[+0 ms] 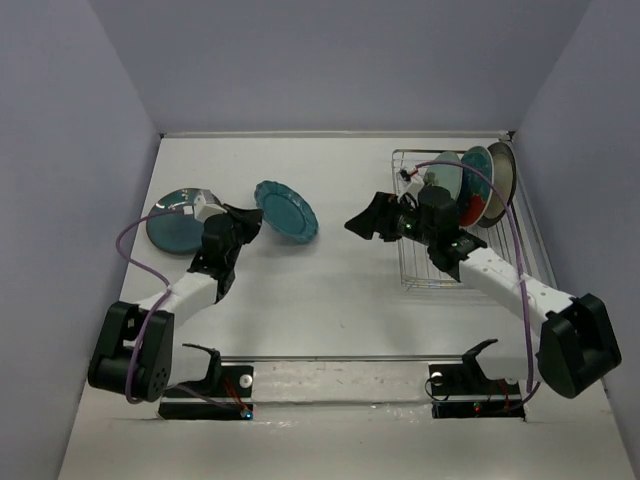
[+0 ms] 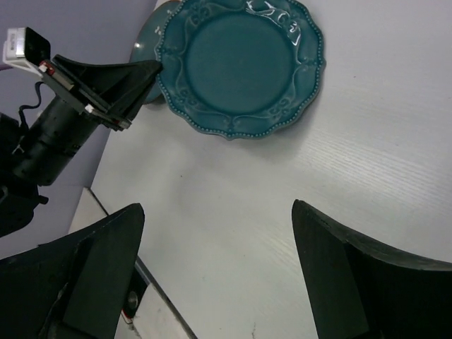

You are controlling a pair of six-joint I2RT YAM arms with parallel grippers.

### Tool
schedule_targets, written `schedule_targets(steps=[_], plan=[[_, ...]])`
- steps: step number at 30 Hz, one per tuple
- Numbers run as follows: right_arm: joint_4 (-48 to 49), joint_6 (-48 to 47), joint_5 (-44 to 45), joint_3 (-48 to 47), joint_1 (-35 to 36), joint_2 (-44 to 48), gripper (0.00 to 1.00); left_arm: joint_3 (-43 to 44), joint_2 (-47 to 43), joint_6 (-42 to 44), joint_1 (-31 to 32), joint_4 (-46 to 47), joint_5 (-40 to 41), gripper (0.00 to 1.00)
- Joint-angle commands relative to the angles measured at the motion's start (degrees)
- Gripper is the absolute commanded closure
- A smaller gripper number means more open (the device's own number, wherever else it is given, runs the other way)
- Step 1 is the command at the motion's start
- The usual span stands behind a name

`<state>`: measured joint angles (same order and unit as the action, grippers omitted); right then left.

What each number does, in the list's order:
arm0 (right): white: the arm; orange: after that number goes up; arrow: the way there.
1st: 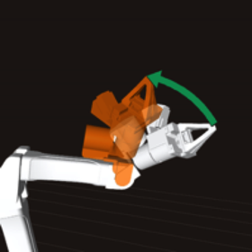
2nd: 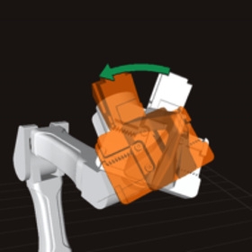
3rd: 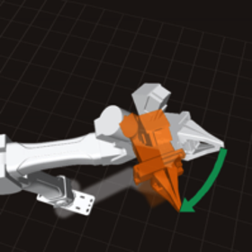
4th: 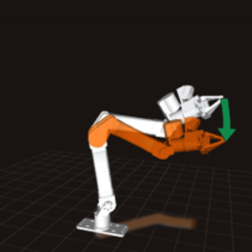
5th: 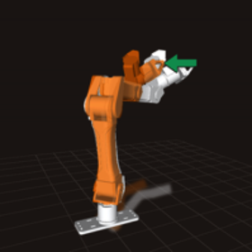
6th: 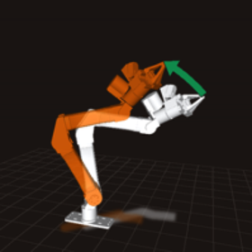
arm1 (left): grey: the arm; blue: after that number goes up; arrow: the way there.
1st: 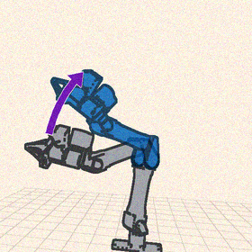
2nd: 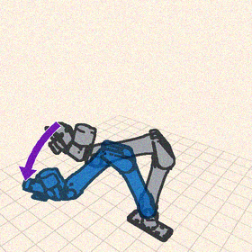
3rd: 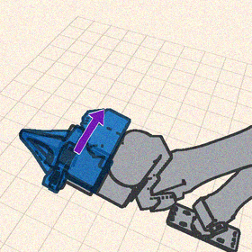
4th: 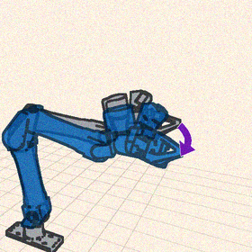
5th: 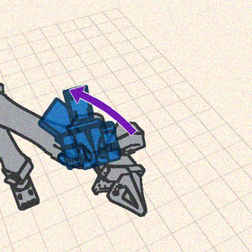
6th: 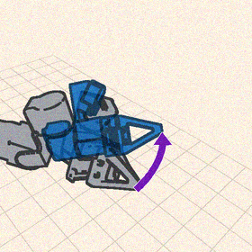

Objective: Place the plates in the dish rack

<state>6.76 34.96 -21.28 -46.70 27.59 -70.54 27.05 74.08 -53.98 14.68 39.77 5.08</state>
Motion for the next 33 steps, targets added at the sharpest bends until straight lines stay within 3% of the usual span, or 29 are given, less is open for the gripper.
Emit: schedule_targets(steps=[1, 9, 16, 23, 27, 29, 30, 33], plan=[[8.7, 5.0, -1.1, -3.0, 3.4, -6.1, 0.09, -1.5, -7.6, -0.7, 0.1, 12.2, -1.1, 0.94], [8.3, 4.6, 6.9, -10.7, 9.4, -21.5, 0.08, -6.3, -9.7, -2.3, 0.0, 10.9, -4.2, 0.94], [1.6, 1.4, 14.1, -19.6, 11.3, -35.8, 0.11, -13.0, -6.1, -3.1, -0.1, 12.5, -5.4, 0.94], [-3.6, -1.9, 25.3, -20.4, 13.3, -38.1, 0.16, -13.9, -2.3, -0.6, 0.0, 12.8, -6.3, 0.94], [-4.7, -2.3, 23.9, -21.5, 13.3, -41.0, 0.23, -12.9, 2.4, 0.0, 0.0, 13.1, -7.1, 0.94], [-4.6, -2.0, 22.5, -21.7, 13.3, -41.6, 0.26, -12.5, 3.8, 0.1, 0.0, 13.5, -7.5, 0.89], [-4.4, -1.9, 22.1, -21.8, 13.3, -41.8, 0.3, -12.5, 4.4, 0.2, -0.2, 14.2, -7.5, 0.76], [-3.8, -1.7, 21.7, -21.6, 13.3, -42.4, 0.4, -12.2, 6.5, 0.5, -0.2, 15.1, -7.9, 0.58]])
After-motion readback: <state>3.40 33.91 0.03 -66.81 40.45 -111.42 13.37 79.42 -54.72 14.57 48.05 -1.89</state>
